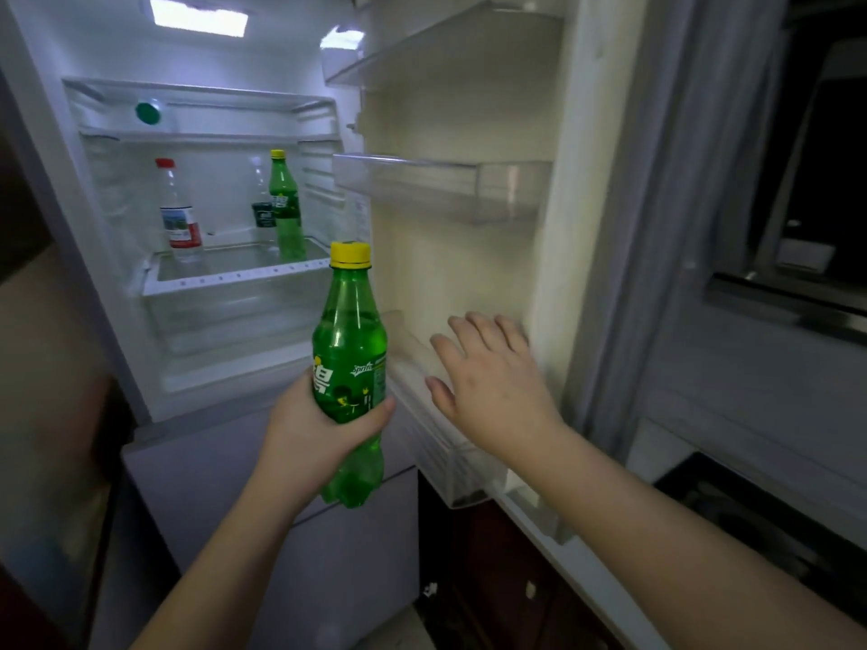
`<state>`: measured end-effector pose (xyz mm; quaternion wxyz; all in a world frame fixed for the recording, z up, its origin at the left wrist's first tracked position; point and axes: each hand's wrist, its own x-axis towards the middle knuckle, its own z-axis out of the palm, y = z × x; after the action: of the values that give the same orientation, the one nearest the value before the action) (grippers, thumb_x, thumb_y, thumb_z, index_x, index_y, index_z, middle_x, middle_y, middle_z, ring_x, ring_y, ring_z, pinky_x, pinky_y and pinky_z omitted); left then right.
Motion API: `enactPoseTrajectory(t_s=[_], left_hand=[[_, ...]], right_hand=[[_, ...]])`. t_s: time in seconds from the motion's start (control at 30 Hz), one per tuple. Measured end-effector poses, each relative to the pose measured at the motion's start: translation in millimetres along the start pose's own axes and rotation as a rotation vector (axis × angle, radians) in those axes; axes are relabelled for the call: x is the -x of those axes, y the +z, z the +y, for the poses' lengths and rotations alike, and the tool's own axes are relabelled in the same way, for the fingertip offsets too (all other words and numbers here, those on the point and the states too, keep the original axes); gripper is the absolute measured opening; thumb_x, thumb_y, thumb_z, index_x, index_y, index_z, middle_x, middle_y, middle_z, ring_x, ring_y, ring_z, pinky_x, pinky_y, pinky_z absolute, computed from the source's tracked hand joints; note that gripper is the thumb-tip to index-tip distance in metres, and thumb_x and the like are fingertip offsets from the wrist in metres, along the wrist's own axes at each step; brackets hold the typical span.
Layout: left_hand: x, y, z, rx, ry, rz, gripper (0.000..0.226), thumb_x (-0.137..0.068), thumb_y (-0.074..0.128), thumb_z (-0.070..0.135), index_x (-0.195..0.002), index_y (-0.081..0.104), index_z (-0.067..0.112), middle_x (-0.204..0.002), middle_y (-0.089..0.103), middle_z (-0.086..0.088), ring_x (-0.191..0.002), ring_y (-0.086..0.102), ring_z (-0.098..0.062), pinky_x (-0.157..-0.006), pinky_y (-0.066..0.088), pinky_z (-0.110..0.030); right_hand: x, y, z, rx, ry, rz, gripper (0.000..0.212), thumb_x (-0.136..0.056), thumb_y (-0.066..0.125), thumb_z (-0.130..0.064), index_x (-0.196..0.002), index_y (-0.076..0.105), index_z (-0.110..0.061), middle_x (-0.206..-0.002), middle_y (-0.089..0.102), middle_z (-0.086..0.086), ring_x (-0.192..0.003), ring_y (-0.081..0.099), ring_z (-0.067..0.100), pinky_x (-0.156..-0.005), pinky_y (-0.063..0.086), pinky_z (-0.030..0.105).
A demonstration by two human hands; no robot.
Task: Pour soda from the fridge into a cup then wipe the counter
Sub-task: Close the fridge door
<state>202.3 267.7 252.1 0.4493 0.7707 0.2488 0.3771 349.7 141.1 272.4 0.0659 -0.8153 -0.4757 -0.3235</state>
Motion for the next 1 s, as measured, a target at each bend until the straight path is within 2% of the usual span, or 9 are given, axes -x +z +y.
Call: enactPoseTrajectory(t_s=[0.1, 0.2, 0.33, 0.43, 0.57, 0.7, 0.83, 0.93, 1.0], left_hand=[[25.9, 11.3, 15.1, 0.024, -0.018, -0.032, 0.048, -0.049, 0.082, 0.048, -0.088, 0.067, 0.024, -0.078, 0.074, 0.01, -0.075, 0.068, -0.004, -0.069, 0.051, -0.029], [57.5, 23.1, 27.7, 0.026, -0.032, -0.036, 0.047, -0.053, 0.088, 0.048, -0.088, 0.067, 0.024, -0.083, 0.073, 0.017, -0.074, 0.068, -0.001, -0.07, 0.053, -0.031], [97.5, 46.9, 44.2, 0.034, -0.07, -0.02, 0.052, -0.049, 0.084, 0.054, -0.087, 0.066, 0.023, -0.081, 0.073, 0.015, -0.071, 0.068, -0.002, -0.07, 0.055, -0.033], [123.4, 66.7, 56.7, 0.05, -0.103, -0.036, 0.041, -0.06, 0.093, 0.036, -0.088, 0.067, 0.021, -0.081, 0.073, 0.011, -0.073, 0.068, -0.005, -0.073, 0.056, -0.035], [150.1, 83.7, 68.5, 0.024, -0.121, -0.044, 0.055, -0.046, 0.084, 0.055, -0.089, 0.067, 0.025, -0.081, 0.074, 0.01, -0.079, 0.07, -0.01, -0.072, 0.056, -0.033], [164.2, 88.0, 76.8, 0.007, -0.135, -0.01, 0.061, -0.043, 0.081, 0.059, -0.091, 0.068, 0.025, -0.083, 0.075, 0.006, -0.083, 0.07, -0.014, -0.079, 0.058, -0.04], [169.8, 83.5, 81.7, -0.041, -0.142, 0.02, 0.068, -0.039, 0.078, 0.067, -0.091, 0.067, 0.025, -0.083, 0.075, 0.005, -0.083, 0.071, -0.015, -0.08, 0.058, -0.045], [174.1, 77.9, 83.3, -0.062, -0.153, 0.048, 0.061, -0.044, 0.084, 0.062, -0.09, 0.067, 0.026, -0.082, 0.075, 0.007, -0.083, 0.071, -0.016, -0.079, 0.058, -0.043], [176.2, 74.3, 84.0, -0.074, -0.158, 0.073, 0.048, -0.056, 0.092, 0.048, -0.09, 0.067, 0.026, -0.082, 0.075, 0.006, -0.083, 0.07, -0.014, -0.076, 0.056, -0.037]], right_hand=[[28.7, -16.9, 13.6, -0.002, -0.051, 0.017, 0.049, -0.087, 0.038, -0.043, -0.116, 0.06, -0.011, -0.121, 0.059, 0.013, -0.119, 0.049, 0.032, -0.107, 0.031, 0.046], [61.8, -31.7, 26.9, 0.013, -0.095, 0.037, 0.046, -0.088, 0.042, -0.043, -0.117, 0.059, -0.012, -0.123, 0.058, 0.012, -0.122, 0.046, 0.031, -0.11, 0.025, 0.045], [103.9, -48.6, 61.6, 0.043, -0.097, 0.028, 0.044, -0.088, 0.047, -0.043, -0.116, 0.06, -0.011, -0.123, 0.057, 0.012, -0.123, 0.045, 0.031, -0.112, 0.023, 0.046], [129.8, -53.7, 89.7, 0.062, -0.082, -0.016, 0.045, -0.088, 0.049, -0.044, -0.116, 0.061, -0.01, -0.129, 0.055, 0.012, -0.124, 0.046, 0.032, -0.109, 0.029, 0.048], [151.8, -54.7, 109.8, -0.028, -0.018, 0.035, 0.041, -0.089, 0.051, -0.042, -0.115, 0.06, -0.011, -0.13, 0.054, 0.015, -0.122, 0.047, 0.033, -0.106, 0.035, 0.047], [153.9, -48.4, 116.8, -0.145, 0.057, 0.032, 0.044, -0.091, 0.052, -0.042, -0.121, 0.057, -0.01, -0.145, 0.038, 0.023, -0.133, 0.037, 0.037, -0.11, 0.028, 0.048], [143.6, -38.3, 114.0, -0.332, 0.109, -0.102, 0.05, -0.096, 0.042, -0.048, -0.132, 0.045, -0.013, -0.157, 0.009, 0.023, -0.144, 0.015, 0.035, -0.116, 0.014, 0.043], [141.1, -32.7, 99.2, -0.446, 0.116, -0.145, 0.049, -0.095, 0.04, -0.052, -0.129, 0.043, -0.017, -0.157, -0.001, 0.023, -0.142, 0.019, 0.037, -0.114, 0.022, 0.044], [140.8, -32.5, 86.7, -0.486, 0.125, -0.155, 0.049, -0.094, 0.039, -0.056, -0.126, 0.044, -0.018, -0.157, -0.006, 0.024, -0.143, 0.017, 0.038, -0.113, 0.024, 0.044]])
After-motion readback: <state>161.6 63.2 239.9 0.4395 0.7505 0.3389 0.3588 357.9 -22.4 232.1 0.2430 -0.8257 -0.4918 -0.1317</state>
